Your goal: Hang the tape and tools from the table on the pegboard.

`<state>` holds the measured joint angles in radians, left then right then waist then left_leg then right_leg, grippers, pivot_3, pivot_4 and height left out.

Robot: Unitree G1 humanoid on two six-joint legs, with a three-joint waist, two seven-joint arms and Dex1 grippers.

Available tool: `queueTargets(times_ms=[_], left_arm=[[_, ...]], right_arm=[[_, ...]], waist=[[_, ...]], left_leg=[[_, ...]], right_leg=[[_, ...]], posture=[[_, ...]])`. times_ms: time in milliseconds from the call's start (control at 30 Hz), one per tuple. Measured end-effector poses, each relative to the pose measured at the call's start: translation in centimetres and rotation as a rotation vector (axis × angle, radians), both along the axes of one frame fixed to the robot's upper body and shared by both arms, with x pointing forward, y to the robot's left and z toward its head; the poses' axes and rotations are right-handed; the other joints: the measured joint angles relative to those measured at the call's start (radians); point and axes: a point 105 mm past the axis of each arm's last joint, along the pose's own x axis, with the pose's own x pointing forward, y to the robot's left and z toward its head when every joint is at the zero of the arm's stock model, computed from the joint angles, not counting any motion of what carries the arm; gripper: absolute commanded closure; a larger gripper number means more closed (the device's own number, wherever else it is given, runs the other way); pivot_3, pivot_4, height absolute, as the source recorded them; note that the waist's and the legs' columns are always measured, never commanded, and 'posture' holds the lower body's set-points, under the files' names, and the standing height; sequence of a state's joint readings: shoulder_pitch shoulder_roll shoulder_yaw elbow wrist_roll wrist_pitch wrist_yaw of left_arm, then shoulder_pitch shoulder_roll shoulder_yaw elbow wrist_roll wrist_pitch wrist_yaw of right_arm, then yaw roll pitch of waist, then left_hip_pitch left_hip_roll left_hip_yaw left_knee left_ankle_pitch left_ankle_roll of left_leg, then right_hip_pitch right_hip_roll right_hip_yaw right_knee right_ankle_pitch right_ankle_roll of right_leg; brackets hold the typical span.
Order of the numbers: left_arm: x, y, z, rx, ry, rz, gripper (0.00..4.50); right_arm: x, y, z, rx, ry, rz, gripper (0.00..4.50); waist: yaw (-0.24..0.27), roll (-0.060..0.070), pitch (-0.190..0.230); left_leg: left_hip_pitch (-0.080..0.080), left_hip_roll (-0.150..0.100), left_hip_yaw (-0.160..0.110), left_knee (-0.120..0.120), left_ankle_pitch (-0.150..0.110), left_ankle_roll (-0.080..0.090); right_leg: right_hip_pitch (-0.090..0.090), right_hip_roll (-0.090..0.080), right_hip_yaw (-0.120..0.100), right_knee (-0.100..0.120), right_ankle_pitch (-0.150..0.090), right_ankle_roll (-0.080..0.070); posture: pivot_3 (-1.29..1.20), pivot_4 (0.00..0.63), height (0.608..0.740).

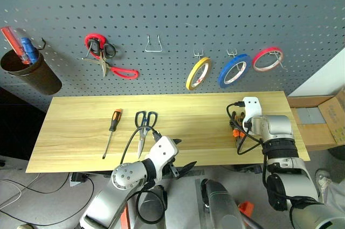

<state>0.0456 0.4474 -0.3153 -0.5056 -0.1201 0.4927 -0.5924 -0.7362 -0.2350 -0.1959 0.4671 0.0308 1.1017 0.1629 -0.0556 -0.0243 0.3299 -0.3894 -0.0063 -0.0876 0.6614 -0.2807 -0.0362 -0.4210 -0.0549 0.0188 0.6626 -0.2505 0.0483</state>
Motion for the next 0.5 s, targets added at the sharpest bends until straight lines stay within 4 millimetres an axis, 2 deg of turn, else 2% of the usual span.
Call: queueTargets(times_ms=[100, 233, 300, 400, 500], left_arm=[[0.1, -0.2, 0.1, -0.012, -0.001, 0.011, 0.00], [0.1, -0.3, 0.4, -0.023, -0.008, 0.017, 0.00], [0.1, -0.3, 0.9, -0.045, -0.026, 0.038, 0.00], [-0.3, 0.2, 1.8, -0.094, -0.026, 0.085, 0.00], [-1.1, 1.1, 2.4, -0.142, -0.010, 0.157, 0.00]], right_arm=[[0.1, 0.0, 0.1, 0.016, 0.001, -0.012, 1.67], [-0.2, 0.9, 0.1, 0.019, -0.009, 0.056, 1.67], [-1.2, 2.4, 0.1, 0.036, -0.033, 0.176, 1.67], [-3.4, 5.6, 0.5, 0.059, -0.096, 0.437, 1.67], [-5.7, 8.9, 2.6, 0.101, -0.219, 0.662, 1.67]], waist=[[0.000, 0.000, 0.000], [0.001, 0.000, 0.000], [0.003, 0.001, -0.001], [0.007, 0.003, -0.002], [0.010, 0.003, -0.004]], left_leg=[[0.000, 0.000, 0.000, 0.000, 0.000, 0.000], [-0.001, 0.000, -0.001, -0.001, 0.000, 0.000], [-0.004, 0.000, -0.002, -0.001, 0.000, 0.000], [-0.011, 0.000, -0.003, -0.001, 0.000, 0.000], [-0.013, 0.000, -0.005, -0.001, 0.000, -0.001]], right_leg=[[0.000, 0.000, 0.000, 0.000, 0.000, 0.000], [-0.001, 0.000, -0.001, -0.001, 0.000, 0.000], [-0.003, 0.000, -0.001, -0.001, 0.000, 0.000], [-0.009, -0.001, -0.001, -0.001, -0.001, 0.001], [-0.013, -0.003, -0.001, -0.001, -0.001, 0.002]], posture=[[0.04, 0.378, 0.740], [0.05, 0.328, 0.740], [0.05, 0.307, 0.740], [0.06, 0.273, 0.740], [0.08, 0.233, 0.740]])
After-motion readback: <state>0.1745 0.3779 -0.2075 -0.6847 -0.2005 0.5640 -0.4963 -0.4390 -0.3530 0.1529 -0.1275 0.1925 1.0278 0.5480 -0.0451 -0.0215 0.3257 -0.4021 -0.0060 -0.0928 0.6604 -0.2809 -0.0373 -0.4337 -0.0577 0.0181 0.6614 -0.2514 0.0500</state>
